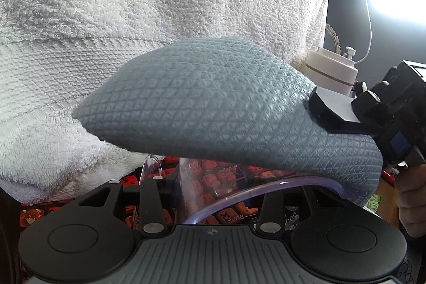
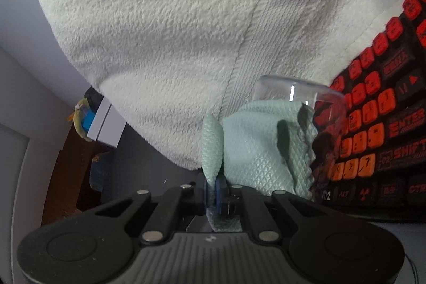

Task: Clean container
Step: 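Sweep the green cloth across the cup's outer wall with the right gripper, then wipe the cup's rim again with the green cloth in the right gripper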

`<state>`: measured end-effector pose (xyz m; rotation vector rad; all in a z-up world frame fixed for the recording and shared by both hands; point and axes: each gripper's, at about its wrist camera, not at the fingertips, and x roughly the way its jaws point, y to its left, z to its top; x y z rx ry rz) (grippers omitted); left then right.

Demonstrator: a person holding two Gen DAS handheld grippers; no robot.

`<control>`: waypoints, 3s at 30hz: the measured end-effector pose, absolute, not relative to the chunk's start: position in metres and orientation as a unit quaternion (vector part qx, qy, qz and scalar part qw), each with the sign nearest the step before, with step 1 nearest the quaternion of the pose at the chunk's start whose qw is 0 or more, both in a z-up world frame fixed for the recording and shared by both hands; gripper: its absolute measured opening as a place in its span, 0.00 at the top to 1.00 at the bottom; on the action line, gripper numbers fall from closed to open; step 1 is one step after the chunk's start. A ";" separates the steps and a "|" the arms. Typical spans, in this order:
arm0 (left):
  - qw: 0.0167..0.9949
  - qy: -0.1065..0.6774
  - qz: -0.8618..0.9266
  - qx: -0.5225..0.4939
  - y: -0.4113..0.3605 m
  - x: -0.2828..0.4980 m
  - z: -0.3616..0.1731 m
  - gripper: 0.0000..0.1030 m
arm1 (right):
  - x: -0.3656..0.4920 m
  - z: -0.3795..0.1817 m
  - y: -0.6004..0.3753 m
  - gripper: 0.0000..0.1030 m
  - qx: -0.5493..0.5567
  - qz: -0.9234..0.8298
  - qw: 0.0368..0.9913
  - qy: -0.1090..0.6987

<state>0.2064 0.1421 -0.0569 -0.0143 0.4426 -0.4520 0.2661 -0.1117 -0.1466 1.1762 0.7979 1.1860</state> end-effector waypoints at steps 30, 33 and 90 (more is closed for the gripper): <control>0.950 0.217 -0.222 -0.006 0.136 0.204 -0.057 0.61 | 0.262 -0.142 -0.104 0.96 0.479 0.531 0.603 0.354; 0.950 0.217 -0.223 -0.006 0.133 0.204 -0.057 0.61 | 0.264 -0.146 -0.110 0.96 0.492 0.523 0.601 0.351; 0.950 0.217 -0.225 -0.007 0.122 0.215 -0.055 0.61 | 0.266 -0.141 -0.117 0.95 0.490 0.506 0.623 0.340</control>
